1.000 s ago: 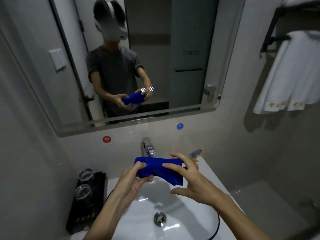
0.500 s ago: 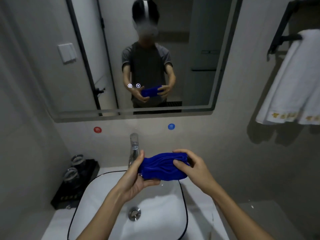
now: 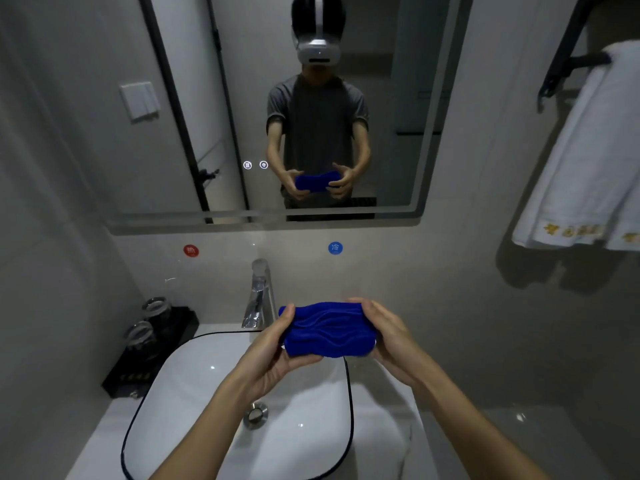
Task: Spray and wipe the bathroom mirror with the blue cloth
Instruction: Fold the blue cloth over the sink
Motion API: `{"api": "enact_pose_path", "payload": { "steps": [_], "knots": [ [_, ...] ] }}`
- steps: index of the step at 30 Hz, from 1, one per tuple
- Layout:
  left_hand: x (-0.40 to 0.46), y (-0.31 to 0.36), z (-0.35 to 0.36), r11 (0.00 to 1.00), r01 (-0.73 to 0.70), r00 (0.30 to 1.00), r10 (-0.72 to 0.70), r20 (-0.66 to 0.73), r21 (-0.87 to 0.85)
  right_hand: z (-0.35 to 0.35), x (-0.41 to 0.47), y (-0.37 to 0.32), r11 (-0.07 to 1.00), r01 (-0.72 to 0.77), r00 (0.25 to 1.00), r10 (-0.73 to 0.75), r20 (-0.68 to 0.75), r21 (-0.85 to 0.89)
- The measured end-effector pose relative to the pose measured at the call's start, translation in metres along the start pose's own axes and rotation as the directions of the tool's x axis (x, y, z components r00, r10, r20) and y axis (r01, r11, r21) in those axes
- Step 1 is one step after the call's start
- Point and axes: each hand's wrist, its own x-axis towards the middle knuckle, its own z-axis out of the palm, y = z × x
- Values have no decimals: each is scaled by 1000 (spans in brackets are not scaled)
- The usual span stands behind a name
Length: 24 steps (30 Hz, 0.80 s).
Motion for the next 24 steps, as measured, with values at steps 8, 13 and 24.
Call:
{"api": "enact_pose_path", "payload": {
  "steps": [8,13,24],
  "knots": [
    [17,-8,-2,978,-173,979,184,-91,116,-3,7,-1,969,115,992,-122,-22,-219],
    [23,-8,-8,972,-79,993,97,-73,223,3,16,2,965,77,977,-122,-172,-250],
    [41,-22,9,912,-191,981,167,97,362,-23,20,19,990,-33,952,-11,-305,-139]
  ]
}}
